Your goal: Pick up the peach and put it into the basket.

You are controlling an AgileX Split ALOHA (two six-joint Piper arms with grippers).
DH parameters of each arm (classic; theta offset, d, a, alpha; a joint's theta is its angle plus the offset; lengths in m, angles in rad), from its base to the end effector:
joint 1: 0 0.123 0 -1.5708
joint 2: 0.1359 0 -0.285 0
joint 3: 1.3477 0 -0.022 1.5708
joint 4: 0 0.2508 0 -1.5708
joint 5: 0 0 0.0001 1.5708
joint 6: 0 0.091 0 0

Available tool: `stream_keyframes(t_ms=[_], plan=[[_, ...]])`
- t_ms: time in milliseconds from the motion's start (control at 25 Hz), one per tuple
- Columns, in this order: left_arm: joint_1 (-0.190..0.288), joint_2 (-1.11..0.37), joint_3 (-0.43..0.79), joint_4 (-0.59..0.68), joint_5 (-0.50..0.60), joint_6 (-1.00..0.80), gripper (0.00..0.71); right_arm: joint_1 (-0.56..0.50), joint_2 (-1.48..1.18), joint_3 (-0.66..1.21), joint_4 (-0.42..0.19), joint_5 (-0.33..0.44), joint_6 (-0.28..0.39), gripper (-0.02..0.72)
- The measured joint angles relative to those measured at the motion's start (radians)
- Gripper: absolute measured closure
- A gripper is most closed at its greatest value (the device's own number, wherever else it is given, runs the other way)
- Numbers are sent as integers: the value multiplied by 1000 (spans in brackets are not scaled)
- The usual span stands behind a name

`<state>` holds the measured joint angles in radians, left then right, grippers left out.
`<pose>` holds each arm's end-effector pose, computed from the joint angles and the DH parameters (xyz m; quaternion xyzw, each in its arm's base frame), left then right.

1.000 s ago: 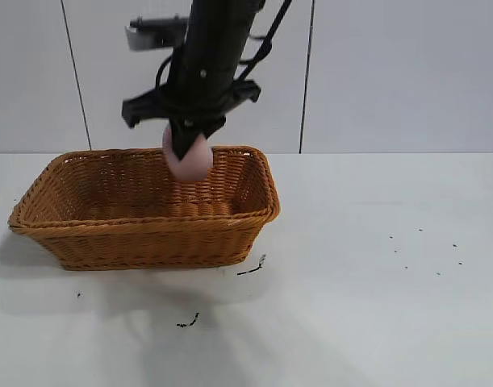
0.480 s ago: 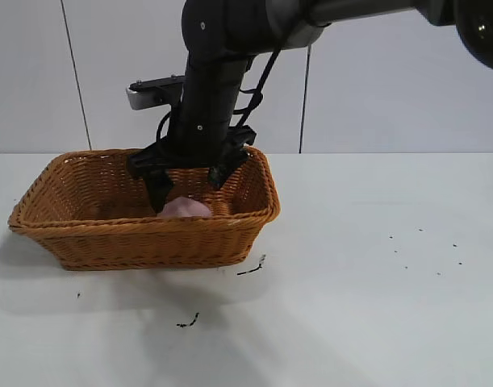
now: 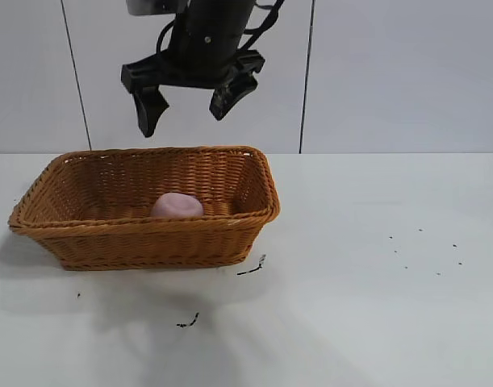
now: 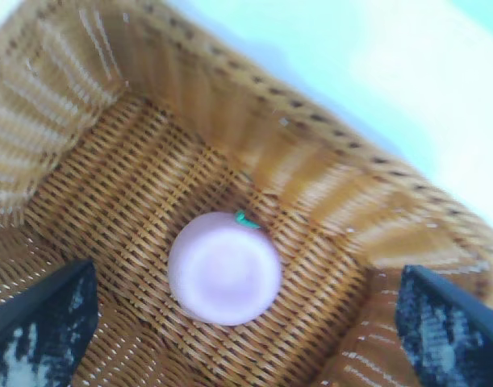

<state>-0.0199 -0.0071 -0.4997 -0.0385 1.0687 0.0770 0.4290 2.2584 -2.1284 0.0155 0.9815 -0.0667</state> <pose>-0.0063 -0.0029 0.2766 0.0422 0.8523 -0.0044 0.5213 0.4613 0.2123 0.2502 -0.2339 0.9340 0.0559 0.2641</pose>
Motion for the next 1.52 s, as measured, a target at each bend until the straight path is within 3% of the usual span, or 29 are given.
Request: stream_keyframes(t_ms=[320, 480, 840, 1080, 1520], plan=[[0, 0, 0, 0, 0, 0, 18, -289, 0, 0, -3, 12, 3, 14], [0, 0, 0, 0, 0, 0, 18, -374, -1, 0, -2, 39, 3, 14], [0, 0, 0, 0, 0, 0, 18, -395, -28, 0, -15, 213, 3, 14], [0, 0, 0, 0, 0, 0, 18, -397, -111, 78, -24, 232, 3, 14], [0, 0, 0, 0, 0, 0, 18, -397, -646, 669, -15, 233, 3, 14]])
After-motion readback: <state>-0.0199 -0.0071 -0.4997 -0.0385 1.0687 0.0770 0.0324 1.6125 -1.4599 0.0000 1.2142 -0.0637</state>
